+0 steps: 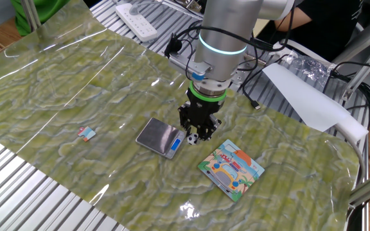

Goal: Remove the object from the scale

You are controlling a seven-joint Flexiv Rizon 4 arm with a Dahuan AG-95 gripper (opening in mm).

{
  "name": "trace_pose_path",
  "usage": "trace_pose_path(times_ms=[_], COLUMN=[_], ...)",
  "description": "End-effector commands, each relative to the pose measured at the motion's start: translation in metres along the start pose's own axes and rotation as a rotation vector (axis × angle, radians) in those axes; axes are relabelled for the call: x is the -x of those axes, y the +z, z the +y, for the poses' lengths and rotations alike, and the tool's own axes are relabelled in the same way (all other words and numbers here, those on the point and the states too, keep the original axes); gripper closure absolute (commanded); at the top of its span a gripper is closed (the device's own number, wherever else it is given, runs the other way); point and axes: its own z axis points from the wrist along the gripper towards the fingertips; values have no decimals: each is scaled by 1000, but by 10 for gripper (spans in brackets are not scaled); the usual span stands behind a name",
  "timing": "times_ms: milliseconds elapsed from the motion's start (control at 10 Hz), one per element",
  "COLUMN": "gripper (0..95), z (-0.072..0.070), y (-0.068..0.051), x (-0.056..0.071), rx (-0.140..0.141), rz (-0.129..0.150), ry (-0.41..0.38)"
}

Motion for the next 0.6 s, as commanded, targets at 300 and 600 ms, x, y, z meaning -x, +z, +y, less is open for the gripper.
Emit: trace_pose_path(times_ms=[300,600], gripper=[950,950], z=[2,3], y=[-2,-3], x=[-1,-1], rx=[1,1], rz=[70,74], ry=[18,16])
